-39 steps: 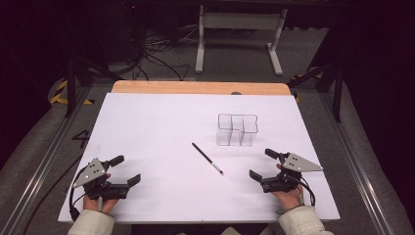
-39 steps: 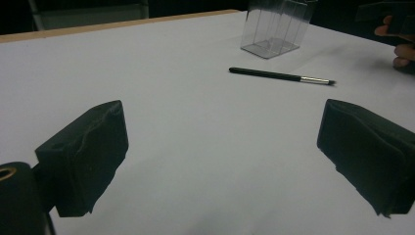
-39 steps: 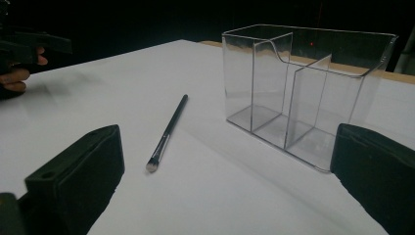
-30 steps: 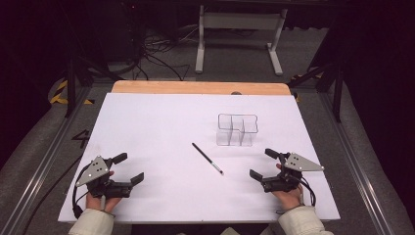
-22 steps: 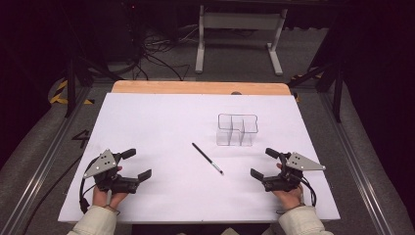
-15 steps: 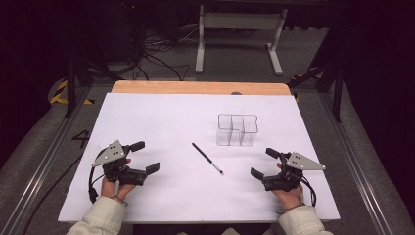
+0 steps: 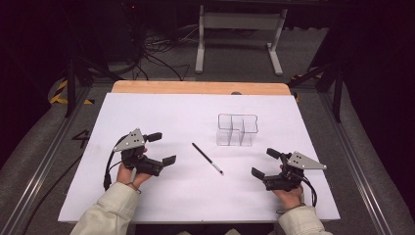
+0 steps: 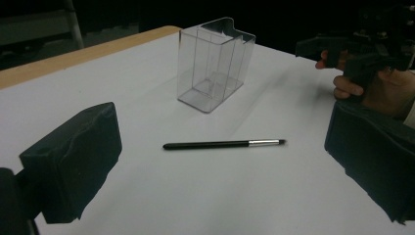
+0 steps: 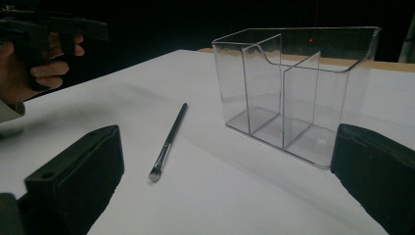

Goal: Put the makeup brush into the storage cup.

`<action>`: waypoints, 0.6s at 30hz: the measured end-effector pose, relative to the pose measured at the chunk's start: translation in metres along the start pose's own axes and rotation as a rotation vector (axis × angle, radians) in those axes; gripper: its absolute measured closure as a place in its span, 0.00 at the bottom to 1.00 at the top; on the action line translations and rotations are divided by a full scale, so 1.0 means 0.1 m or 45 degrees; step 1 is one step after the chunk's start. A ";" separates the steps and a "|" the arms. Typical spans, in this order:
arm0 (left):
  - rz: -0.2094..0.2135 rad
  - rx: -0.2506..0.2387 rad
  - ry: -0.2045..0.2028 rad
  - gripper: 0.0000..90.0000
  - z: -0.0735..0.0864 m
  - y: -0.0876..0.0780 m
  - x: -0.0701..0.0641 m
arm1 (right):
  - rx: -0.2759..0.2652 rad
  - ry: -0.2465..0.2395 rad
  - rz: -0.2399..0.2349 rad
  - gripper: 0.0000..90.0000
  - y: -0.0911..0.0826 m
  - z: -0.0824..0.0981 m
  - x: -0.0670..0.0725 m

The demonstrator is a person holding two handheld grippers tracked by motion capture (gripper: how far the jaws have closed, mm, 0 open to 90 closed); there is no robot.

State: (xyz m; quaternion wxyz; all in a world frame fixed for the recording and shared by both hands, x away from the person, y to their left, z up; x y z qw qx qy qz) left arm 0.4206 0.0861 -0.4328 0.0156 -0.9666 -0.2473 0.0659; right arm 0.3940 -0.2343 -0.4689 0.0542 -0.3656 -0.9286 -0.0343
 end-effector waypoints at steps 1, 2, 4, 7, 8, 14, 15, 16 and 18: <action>0.006 -0.002 -0.002 0.01 -0.02 0.03 0.00 | 0.000 -0.003 0.002 0.00 0.00 0.00 0.00; 0.007 -0.001 0.004 0.01 -0.03 0.05 0.01 | -0.005 -0.012 -0.004 0.00 0.00 -0.01 0.00; 0.020 -0.003 0.005 0.01 -0.06 0.10 0.01 | -0.008 -0.026 0.000 0.00 -0.01 -0.01 0.01; 0.034 0.007 0.005 0.01 -0.09 0.17 0.01 | -0.008 -0.019 0.001 0.00 -0.01 -0.01 0.00; 0.036 0.005 0.005 0.01 -0.10 0.19 0.01 | -0.004 -0.014 0.006 0.00 -0.01 -0.01 0.00; 0.017 0.006 -0.002 0.00 -0.15 0.32 0.03 | -0.004 -0.041 0.048 0.00 -0.02 -0.01 -0.02; 0.025 0.006 0.009 0.00 -0.17 0.34 0.04 | -0.005 -0.039 0.065 0.00 -0.02 -0.01 -0.04; 0.026 -0.012 0.005 0.00 -0.20 0.37 0.04 | 0.002 -0.028 0.077 0.00 -0.02 -0.01 -0.05; 0.033 0.010 0.008 0.00 -0.21 0.41 0.06 | 0.010 0.001 0.090 0.00 -0.04 0.00 -0.07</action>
Point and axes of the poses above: each handheld gripper's, and its own axes: y roughly forward along the jaws, z roughly out of its underside, x roughly to its left, the point moved 9 cm from there along y, roughly forward along the jaws, and after that the axes turned 14 degrees about -x, right-handed, at the moved point
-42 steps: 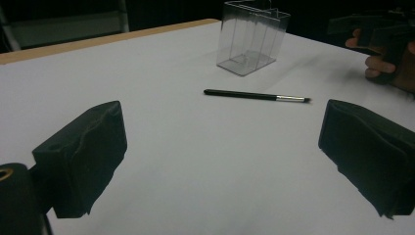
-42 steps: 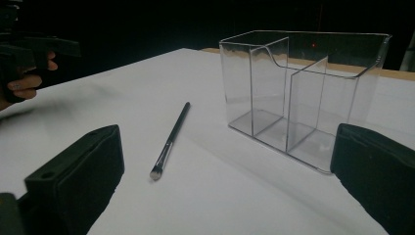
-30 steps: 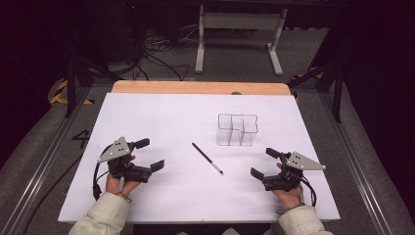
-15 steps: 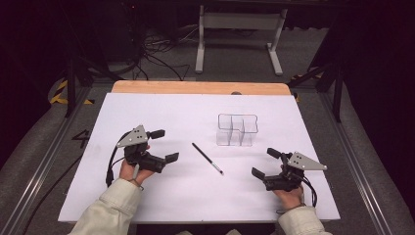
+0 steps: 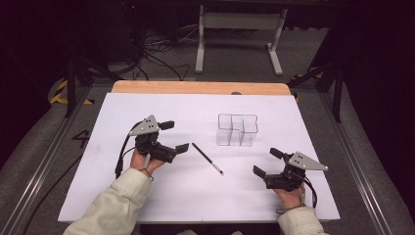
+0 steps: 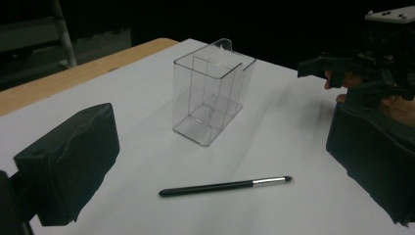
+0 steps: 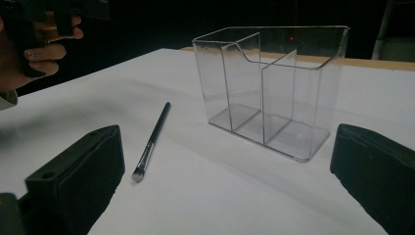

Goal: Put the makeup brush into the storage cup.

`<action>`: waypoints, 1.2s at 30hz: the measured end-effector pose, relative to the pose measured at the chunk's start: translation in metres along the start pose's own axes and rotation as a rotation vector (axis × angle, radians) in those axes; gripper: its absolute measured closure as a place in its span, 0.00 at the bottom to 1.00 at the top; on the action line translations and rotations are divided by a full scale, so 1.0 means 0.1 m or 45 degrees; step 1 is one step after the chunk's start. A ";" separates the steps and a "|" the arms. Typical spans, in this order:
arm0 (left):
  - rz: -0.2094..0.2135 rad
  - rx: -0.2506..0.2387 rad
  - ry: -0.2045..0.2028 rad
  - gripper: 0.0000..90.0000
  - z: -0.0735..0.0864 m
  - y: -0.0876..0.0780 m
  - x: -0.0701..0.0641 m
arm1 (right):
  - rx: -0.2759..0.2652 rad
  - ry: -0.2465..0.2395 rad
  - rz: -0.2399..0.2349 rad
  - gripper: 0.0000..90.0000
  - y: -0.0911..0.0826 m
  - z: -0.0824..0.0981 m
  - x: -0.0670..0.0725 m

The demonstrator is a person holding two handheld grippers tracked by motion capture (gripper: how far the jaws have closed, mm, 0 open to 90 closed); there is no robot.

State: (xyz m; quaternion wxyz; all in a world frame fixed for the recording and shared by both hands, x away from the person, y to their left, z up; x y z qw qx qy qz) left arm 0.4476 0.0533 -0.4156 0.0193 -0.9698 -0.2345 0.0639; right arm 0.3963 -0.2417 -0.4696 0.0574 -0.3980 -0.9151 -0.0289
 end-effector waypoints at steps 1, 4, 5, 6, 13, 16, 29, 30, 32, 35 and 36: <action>0.003 0.001 -0.011 0.00 -0.01 0.03 -0.01 | -0.002 -0.001 0.006 0.00 -0.01 0.00 -0.01; 0.015 0.003 0.007 0.00 -0.04 0.09 0.00 | 0.002 0.010 -0.001 0.00 -0.01 0.01 -0.01; 0.013 0.017 -0.002 0.01 -0.05 0.11 0.00 | 0.003 0.012 0.002 0.00 -0.01 0.01 -0.01; 0.016 0.026 0.009 0.01 -0.05 0.13 0.00 | 0.003 0.011 0.006 0.00 -0.01 0.01 -0.02; 0.030 0.050 0.036 0.02 -0.10 0.23 -0.01 | 0.026 0.028 0.022 0.00 -0.02 0.03 -0.03; 0.043 0.090 0.058 0.02 -0.10 0.28 -0.01 | 0.032 0.022 0.002 0.00 -0.04 0.02 -0.02; 0.065 0.353 0.171 0.01 -0.10 0.40 -0.05 | 0.045 0.031 -0.038 0.04 -0.03 0.03 0.01; 0.067 0.382 0.189 0.01 -0.09 0.40 -0.04 | 0.045 0.032 -0.037 0.04 -0.03 0.03 0.01; 0.065 0.417 0.207 0.01 -0.09 0.41 -0.05 | 0.045 0.035 -0.041 0.05 -0.03 0.03 0.01; 0.085 0.496 0.251 0.00 -0.08 0.43 -0.07 | 0.046 0.041 -0.051 0.06 -0.02 0.04 0.01; 0.090 0.511 0.257 0.00 -0.08 0.44 -0.07 | 0.045 0.043 -0.052 0.07 -0.02 0.04 0.02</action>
Point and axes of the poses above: each handheld gripper's, and its own axes: y roughly forward along the jaws, z roughly out of its underside, x roughly to its left, the point moved 9 cm from there along y, roughly forward along the jaws, and after that the axes turned 14 degrees about -x, right-handed, at the moved point
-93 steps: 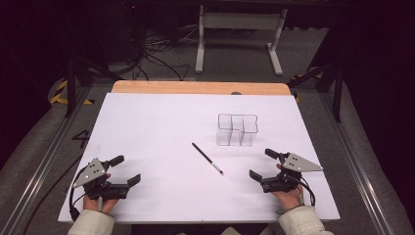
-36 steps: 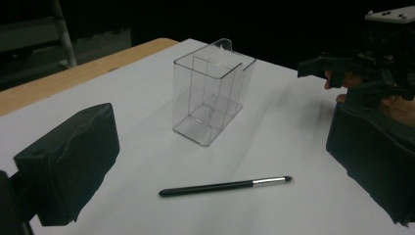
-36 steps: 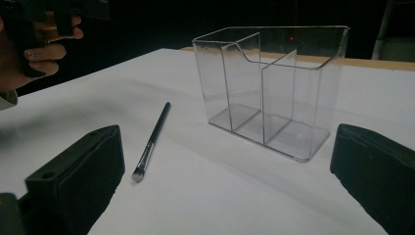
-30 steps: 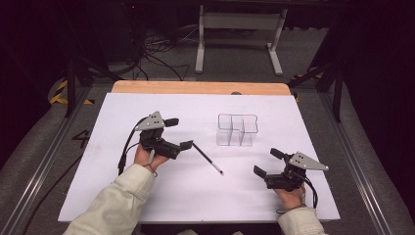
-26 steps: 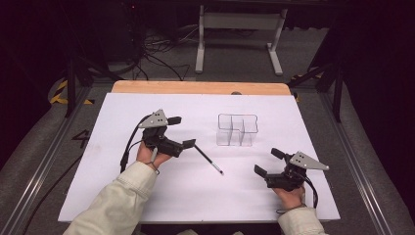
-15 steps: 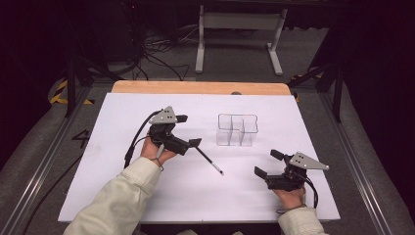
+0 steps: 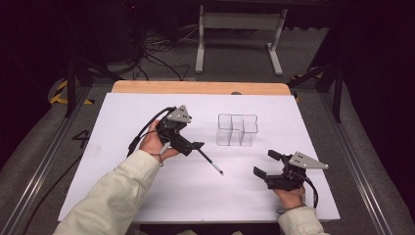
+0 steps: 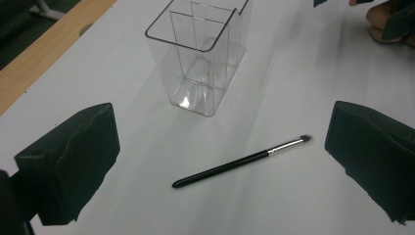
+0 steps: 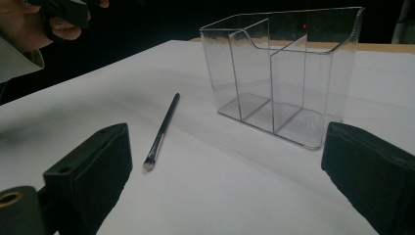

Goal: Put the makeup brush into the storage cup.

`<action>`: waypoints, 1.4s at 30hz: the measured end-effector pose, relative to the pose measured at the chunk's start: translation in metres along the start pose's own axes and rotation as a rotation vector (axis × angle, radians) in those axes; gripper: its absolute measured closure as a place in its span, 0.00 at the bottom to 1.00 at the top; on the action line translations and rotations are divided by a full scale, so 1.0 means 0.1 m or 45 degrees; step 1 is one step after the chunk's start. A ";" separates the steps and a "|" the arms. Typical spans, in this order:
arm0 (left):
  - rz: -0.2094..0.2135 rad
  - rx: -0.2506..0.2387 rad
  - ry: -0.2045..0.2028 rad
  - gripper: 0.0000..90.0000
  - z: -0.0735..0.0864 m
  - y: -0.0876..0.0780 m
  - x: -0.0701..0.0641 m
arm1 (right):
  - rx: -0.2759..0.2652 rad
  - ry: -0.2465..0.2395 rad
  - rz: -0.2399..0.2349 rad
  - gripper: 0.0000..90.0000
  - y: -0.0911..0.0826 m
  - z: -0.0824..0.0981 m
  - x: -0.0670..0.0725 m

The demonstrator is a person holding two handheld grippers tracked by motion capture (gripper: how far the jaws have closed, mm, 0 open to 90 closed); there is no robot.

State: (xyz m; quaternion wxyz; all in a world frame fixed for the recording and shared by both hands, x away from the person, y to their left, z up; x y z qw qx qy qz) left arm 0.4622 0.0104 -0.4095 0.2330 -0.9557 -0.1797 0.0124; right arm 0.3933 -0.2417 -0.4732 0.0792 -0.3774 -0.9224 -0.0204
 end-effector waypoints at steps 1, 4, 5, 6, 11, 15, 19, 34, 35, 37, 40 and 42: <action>0.004 0.012 0.011 0.00 0.00 0.01 0.00 | -0.002 0.002 -0.005 0.07 0.00 0.00 0.00; 0.007 0.045 0.035 0.00 -0.02 0.03 0.01 | -0.007 0.003 -0.013 0.07 0.00 0.00 0.00; 0.007 0.045 0.035 0.00 -0.02 0.03 0.01 | -0.007 0.003 -0.013 0.07 0.00 0.00 0.00; 0.007 0.058 0.039 0.00 -0.02 0.03 0.01 | -0.007 0.004 -0.013 0.07 0.00 0.00 0.00; 0.052 0.123 0.075 0.02 -0.03 0.08 -0.01 | -0.013 0.011 -0.024 0.07 0.01 0.00 0.01; 0.082 0.186 0.118 0.02 -0.03 0.13 -0.04 | -0.015 0.015 -0.023 0.07 0.00 -0.01 0.01; 0.103 0.234 0.140 0.02 -0.02 0.17 -0.05 | -0.014 0.028 -0.029 0.08 0.00 -0.01 0.01; 0.187 0.361 0.148 0.06 0.07 0.30 -0.07 | -0.014 0.041 -0.038 0.09 0.00 -0.01 0.01; 0.193 0.382 0.135 0.07 0.09 0.31 -0.06 | -0.013 0.041 -0.038 0.09 0.00 0.00 0.02; 0.190 0.431 0.135 0.07 0.16 0.35 -0.06 | -0.013 0.044 -0.046 0.10 0.00 0.00 0.02; 0.205 0.441 0.144 0.07 0.19 0.39 -0.07 | -0.014 0.044 -0.049 0.10 0.00 -0.01 0.02; 0.202 0.448 0.147 0.07 0.20 0.41 -0.08 | -0.014 0.042 -0.049 0.11 0.00 0.00 0.02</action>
Point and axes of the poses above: each handheld gripper's, and its own axes: y roughly forward along the jaws, z roughly out of its underside, x roughly to its left, the point moved 9 cm from there along y, roughly forward along the jaws, and after that the axes turned 14 degrees about -x, right-handed, at the moved point
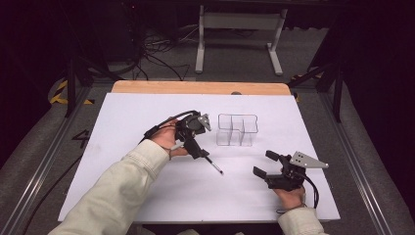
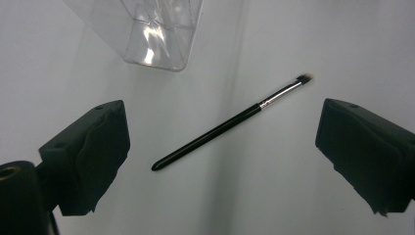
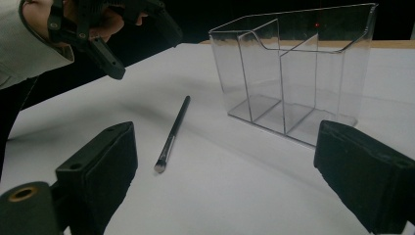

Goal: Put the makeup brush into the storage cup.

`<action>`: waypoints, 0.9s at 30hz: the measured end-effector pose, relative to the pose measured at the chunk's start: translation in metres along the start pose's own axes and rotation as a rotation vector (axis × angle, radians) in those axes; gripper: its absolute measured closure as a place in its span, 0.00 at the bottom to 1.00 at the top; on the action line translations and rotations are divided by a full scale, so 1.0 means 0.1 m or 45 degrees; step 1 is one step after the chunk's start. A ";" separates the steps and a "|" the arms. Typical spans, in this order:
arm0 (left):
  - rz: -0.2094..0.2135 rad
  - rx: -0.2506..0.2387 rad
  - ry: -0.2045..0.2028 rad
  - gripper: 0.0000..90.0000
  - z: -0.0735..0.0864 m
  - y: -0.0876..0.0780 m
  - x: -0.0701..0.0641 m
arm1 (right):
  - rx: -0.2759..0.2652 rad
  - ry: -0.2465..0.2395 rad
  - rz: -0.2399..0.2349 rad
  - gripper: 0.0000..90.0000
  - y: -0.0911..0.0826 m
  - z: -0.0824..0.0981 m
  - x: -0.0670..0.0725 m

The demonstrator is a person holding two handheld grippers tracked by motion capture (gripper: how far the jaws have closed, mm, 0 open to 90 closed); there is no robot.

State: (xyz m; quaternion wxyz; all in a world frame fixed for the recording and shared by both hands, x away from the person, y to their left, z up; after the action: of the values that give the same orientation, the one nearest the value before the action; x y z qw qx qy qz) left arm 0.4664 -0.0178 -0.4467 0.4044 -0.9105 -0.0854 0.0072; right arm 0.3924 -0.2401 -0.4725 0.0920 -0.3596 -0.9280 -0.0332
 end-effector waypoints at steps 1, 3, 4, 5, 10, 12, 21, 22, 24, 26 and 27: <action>0.002 0.009 -0.003 0.08 0.01 0.01 -0.01 | 0.000 0.002 -0.001 0.11 0.00 0.00 0.00; 0.011 0.025 0.011 0.08 0.02 0.04 -0.01 | 0.000 0.001 0.000 0.11 0.00 0.00 0.00; 0.018 0.033 0.004 0.08 0.03 0.06 -0.02 | 0.000 0.001 -0.001 0.11 0.00 0.00 0.00; 0.021 0.039 -0.002 0.08 0.03 0.08 -0.03 | 0.000 0.003 -0.002 0.11 0.00 0.00 0.00; 0.046 0.094 0.006 0.08 0.09 0.18 -0.04 | -0.002 0.012 -0.010 0.13 0.00 0.00 0.01; 0.048 0.100 0.013 0.08 0.10 0.19 -0.04 | 0.000 0.011 -0.012 0.13 0.00 0.00 0.01; 0.043 0.138 0.050 0.11 0.14 0.29 -0.07 | 0.003 0.014 -0.021 0.15 0.00 0.01 0.01; 0.043 0.138 0.050 0.12 0.14 0.29 -0.07 | 0.003 0.014 -0.021 0.15 0.00 0.01 0.01; 0.048 0.154 0.058 0.12 0.15 0.31 -0.07 | 0.004 0.014 -0.022 0.15 0.00 0.01 0.01; 0.051 0.164 0.061 0.12 0.17 0.32 -0.07 | 0.004 0.015 -0.020 0.15 0.00 0.01 0.01; 0.050 0.170 0.059 0.13 0.18 0.32 -0.07 | 0.004 0.018 -0.020 0.15 0.00 0.01 0.01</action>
State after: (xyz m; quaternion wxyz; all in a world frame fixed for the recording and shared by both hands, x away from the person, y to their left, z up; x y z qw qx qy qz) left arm 0.4634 -0.0272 -0.4827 0.4660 -0.8829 -0.0575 -0.0003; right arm 0.3915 -0.2392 -0.4728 0.0989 -0.3520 -0.9301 -0.0352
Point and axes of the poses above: each handheld gripper's, and its own axes: y roughly forward along the jaws, z roughly out of its underside, x roughly to its left, the point moved 9 cm from there along y, roughly forward along the jaws, and after that the axes turned 14 degrees about -x, right-handed, at the moved point
